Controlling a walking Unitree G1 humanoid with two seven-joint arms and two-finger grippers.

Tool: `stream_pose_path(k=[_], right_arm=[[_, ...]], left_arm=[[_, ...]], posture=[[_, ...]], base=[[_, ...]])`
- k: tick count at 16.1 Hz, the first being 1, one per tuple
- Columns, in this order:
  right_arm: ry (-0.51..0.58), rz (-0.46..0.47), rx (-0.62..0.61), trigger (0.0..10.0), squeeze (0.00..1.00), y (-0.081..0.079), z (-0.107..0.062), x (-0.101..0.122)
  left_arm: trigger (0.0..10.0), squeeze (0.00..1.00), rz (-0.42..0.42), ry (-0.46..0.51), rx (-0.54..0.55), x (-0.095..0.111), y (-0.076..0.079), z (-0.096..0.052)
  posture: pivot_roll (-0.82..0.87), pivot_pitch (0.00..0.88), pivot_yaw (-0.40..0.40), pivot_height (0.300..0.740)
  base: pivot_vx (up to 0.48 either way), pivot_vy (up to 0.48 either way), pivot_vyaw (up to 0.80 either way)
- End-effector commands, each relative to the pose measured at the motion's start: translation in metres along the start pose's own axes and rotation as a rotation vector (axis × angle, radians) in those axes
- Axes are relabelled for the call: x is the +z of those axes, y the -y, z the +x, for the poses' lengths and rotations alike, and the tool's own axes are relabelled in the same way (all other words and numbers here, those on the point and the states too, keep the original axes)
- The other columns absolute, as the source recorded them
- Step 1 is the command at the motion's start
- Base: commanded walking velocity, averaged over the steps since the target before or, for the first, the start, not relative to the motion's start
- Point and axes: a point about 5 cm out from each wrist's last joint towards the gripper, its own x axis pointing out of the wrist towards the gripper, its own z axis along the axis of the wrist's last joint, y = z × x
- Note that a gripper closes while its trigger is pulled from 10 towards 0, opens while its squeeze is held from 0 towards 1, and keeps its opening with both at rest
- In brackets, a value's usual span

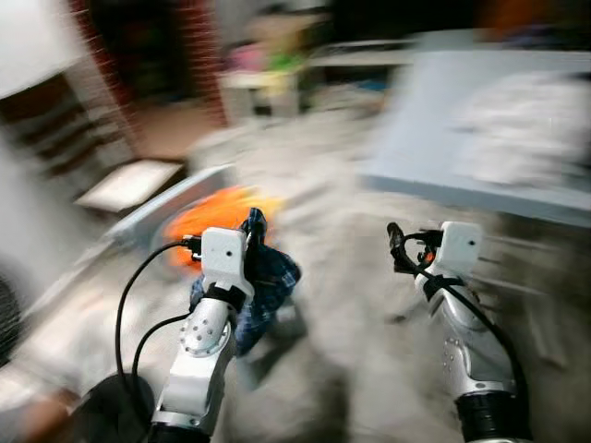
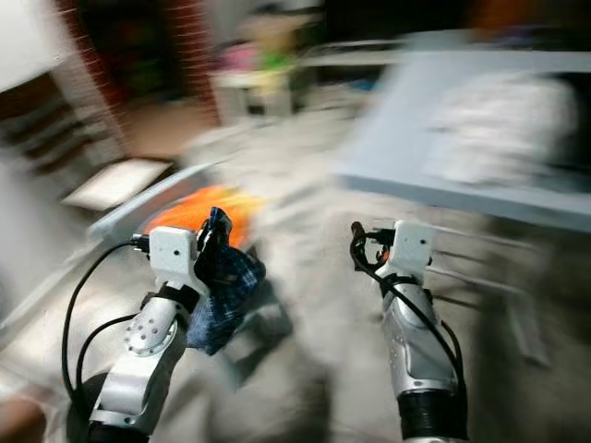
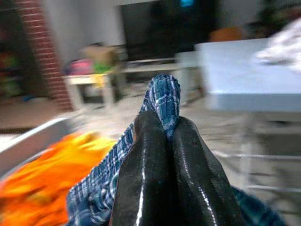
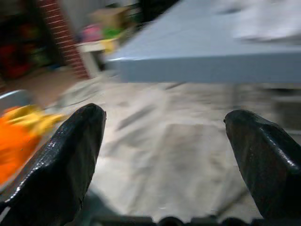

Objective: Hang hanger

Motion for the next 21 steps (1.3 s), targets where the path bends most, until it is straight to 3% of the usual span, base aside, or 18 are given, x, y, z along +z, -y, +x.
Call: stream_pose_path(k=[1, 8, 11, 14, 16, 18, 21], right_arm=[[0.004, 0.013, 0.029, 10.0, 0.0, -0.009, 0.001, 0.002], [0.001, 0.01, 0.029, 10.0, 0.0, -0.008, 0.0, 0.002], [-0.003, 0.037, 0.069, 10.0, 0.0, -0.013, -0.001, 0.002], [0.001, 0.0, 0.098, 10.0, 0.0, -0.018, -0.002, 0.002], [0.012, -0.081, 0.094, 10.0, 0.0, -0.019, -0.003, 0.002], [0.021, -0.049, 0.111, 10.0, 0.0, -0.021, -0.003, 0.002], [0.014, -0.087, 0.105, 10.0, 0.0, -0.022, -0.003, 0.001]], left_arm=[[10.0, 0.0, 0.011, -0.001, 0.02, 0.0, -0.005, 0.0], [10.0, 0.0, 0.008, -0.002, 0.021, -0.001, -0.005, 0.001], [10.0, 0.0, -0.029, 0.009, 0.049, -0.001, -0.005, 0.001], [10.0, 0.0, -0.051, 0.0, 0.041, -0.002, -0.007, 0.002], [10.0, 0.0, -0.082, -0.002, 0.059, -0.002, -0.011, 0.002], [10.0, 0.0, -0.082, -0.004, 0.059, -0.003, -0.011, 0.002], [10.0, 0.0, -0.087, -0.004, 0.048, -0.003, -0.009, 0.002]], posture=[[-0.11, 0.0, 0.146, 0.74], [-0.12, 0.0, 0.144, 0.74], [-0.12, 0.0, 0.143, 0.74], [-0.12, 0.0, 0.139, 0.74], [-0.12, 0.0, 0.14, 0.74], [-0.12, 0.0, 0.14, 0.74], [-0.13, 0.0, 0.141, 0.74]], base=[[0.0, -0.259, -0.8], [0.0, -0.215, -0.54], [0.0, 0.0, 0.0], [0.0, 0.0, 0.0], [0.127, 0.354, 0.0], [0.122, 0.416, 0.0], [0.0, 0.421, 0.0]])
